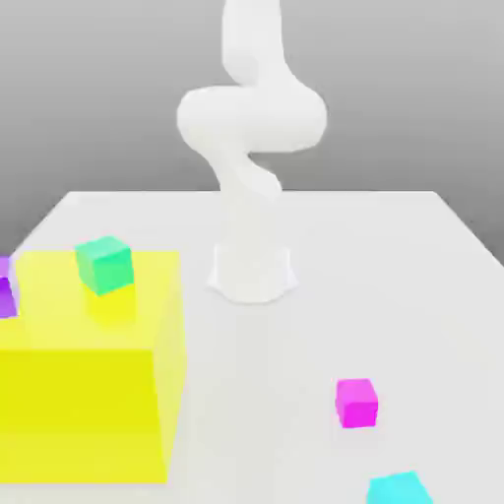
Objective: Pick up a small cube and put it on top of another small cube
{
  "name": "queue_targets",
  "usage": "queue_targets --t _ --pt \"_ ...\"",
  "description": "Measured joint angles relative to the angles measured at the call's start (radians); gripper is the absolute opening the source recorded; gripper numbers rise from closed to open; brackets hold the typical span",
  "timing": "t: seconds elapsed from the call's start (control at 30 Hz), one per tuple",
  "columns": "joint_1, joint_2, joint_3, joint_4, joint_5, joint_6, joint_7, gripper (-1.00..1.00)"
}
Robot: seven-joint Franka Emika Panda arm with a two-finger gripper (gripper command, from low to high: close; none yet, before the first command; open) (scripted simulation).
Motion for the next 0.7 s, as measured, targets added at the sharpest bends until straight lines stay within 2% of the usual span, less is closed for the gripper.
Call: queue_targets --t 0.37,0.7 --pt "-0.002 0.413 0.172 -0.225 -0.067 0.256 0.180 0.00" --pt "0.074 0.769 0.257 -0.417 -0.076 0.485 0.301 0.00"
